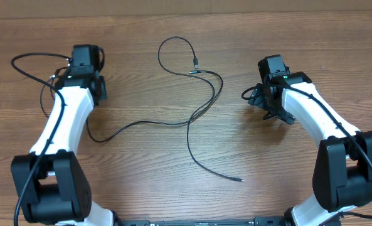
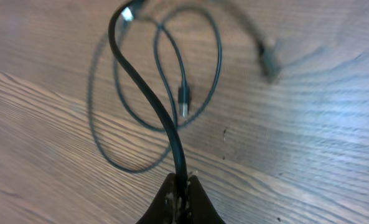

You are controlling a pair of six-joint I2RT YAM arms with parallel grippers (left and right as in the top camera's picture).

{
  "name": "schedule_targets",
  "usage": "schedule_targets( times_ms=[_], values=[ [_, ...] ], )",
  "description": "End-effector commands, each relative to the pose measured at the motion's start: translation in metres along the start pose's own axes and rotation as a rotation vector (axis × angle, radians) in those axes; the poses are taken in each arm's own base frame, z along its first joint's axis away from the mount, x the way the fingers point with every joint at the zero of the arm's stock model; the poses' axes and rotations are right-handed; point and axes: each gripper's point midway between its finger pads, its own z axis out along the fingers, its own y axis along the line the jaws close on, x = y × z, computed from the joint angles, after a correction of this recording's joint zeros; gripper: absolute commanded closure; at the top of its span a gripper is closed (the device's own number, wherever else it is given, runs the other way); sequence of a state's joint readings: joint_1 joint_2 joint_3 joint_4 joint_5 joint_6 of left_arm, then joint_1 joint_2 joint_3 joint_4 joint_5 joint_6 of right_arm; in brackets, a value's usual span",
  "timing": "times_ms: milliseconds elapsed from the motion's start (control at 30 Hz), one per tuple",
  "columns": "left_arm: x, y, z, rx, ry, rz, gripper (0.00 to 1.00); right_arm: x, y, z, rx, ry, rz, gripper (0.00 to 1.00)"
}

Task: Untangle cables
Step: 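Carry the cable left and lower it at the left edge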

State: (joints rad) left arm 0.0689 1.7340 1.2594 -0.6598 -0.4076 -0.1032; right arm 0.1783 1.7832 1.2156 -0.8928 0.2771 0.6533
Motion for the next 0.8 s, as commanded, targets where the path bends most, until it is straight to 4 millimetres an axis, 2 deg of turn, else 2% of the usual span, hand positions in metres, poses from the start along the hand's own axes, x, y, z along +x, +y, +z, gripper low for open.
schedule_targets(
  times_ms=[0,133,167,233,267,333,600,667,767],
  values=[
    [0.004,-0.001,0.013,0.078,0.045,-0.073,0.96,-0.009,0.001,-0.008,-0.007,-0.034,0.004,0.0],
    [0.009,0.019,0.021,0.057,0.072,-0.158,0.96,-0.009,0.001,-0.008,-0.007,-0.034,0.004,0.0],
    [0.011,0.022,0.023,0.064,0.084,-0.179,0.87,-0.009,0.001,-0.008,-0.007,-0.034,0.004,0.0],
    [0.013,0.024,0.024,0.086,0.095,-0.192,0.49,-0.009,0.001,-0.008,-0.007,-0.034,0.004,0.0],
    [0.014,0.023,0.024,0.104,0.1,-0.198,0.38,-0.009,0.001,-0.008,-0.007,-0.034,0.004,0.0],
    [0.015,0.016,0.024,0.157,0.112,-0.205,0.26,-0.009,0.001,-0.008,-0.007,-0.034,0.004,0.0],
    [0.022,-0.014,0.015,0.329,0.156,-0.19,0.08,-0.009,0.001,-0.008,-0.007,-0.034,0.004,0.0],
    [0.021,-0.014,0.015,0.334,0.151,-0.182,0.03,-0.009,0.001,-0.008,-0.007,-0.034,0.004,0.0],
    [0.014,-0.011,0.011,0.333,0.137,-0.179,0.03,-0.009,0.001,-0.008,-0.007,-0.034,0.004,0.0]
  ],
)
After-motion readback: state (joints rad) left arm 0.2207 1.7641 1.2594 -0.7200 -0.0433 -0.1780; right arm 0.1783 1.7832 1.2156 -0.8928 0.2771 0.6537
